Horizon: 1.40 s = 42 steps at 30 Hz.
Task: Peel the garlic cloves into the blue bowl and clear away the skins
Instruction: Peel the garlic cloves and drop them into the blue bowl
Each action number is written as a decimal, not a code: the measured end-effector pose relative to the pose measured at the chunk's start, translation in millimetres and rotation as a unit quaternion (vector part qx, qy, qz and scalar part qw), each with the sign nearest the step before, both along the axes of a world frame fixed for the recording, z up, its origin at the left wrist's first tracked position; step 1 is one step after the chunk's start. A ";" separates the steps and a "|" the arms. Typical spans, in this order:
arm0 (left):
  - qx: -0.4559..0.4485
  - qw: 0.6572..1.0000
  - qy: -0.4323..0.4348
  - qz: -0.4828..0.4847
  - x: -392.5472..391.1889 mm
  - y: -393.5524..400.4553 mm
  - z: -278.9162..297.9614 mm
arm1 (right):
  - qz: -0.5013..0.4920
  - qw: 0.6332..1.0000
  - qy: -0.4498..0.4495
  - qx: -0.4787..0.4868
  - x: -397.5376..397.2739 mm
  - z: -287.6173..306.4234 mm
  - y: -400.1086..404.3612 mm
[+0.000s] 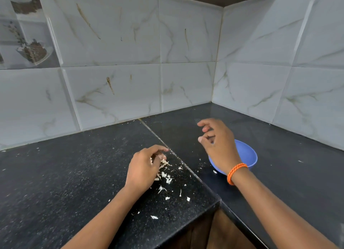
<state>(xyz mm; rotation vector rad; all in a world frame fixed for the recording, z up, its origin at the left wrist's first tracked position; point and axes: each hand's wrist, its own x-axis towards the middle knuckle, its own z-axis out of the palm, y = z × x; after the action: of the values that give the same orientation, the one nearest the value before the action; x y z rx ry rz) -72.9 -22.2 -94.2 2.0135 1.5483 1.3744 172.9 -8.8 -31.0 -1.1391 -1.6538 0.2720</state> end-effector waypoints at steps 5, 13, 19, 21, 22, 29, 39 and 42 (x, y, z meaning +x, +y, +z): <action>-0.022 0.999 -0.022 0.027 -6.2 0.4 1.7 | -0.068 0.993 0.014 -0.091 44.9 5.2 5.4; -0.018 0.999 -0.029 0.010 -10.8 3.3 0.8 | -0.091 0.992 -0.002 -0.090 54.9 6.7 5.3; -0.035 0.998 -0.046 -0.002 -19.9 6.1 10.2 | -0.079 0.995 -0.027 -0.047 32.8 8.3 6.0; -0.059 0.997 -0.056 0.003 -28.5 8.7 14.3 | -0.037 0.997 -0.057 -0.027 14.3 5.1 4.3; -0.076 0.995 -0.070 0.003 -33.3 9.9 15.4 | -0.009 0.996 -0.082 -0.015 3.0 2.2 3.4; -0.186 0.976 0.098 -0.056 -64.5 19.6 20.5 | 0.107 0.940 -0.299 -0.122 -71.2 -30.8 28.1; -0.202 0.963 0.170 -0.059 -56.2 25.3 14.1 | 0.121 0.913 -0.363 -0.140 -93.3 -50.9 37.9; -0.193 0.962 0.185 -0.049 -51.8 23.8 12.4 | 0.112 0.915 -0.366 -0.126 -89.7 -51.2 30.7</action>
<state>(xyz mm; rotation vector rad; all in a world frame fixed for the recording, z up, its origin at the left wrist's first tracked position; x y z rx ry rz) -124.8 1.6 -81.8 2.1320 1.6746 0.6151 83.2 21.9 -82.1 -1.3367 -2.4792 0.2168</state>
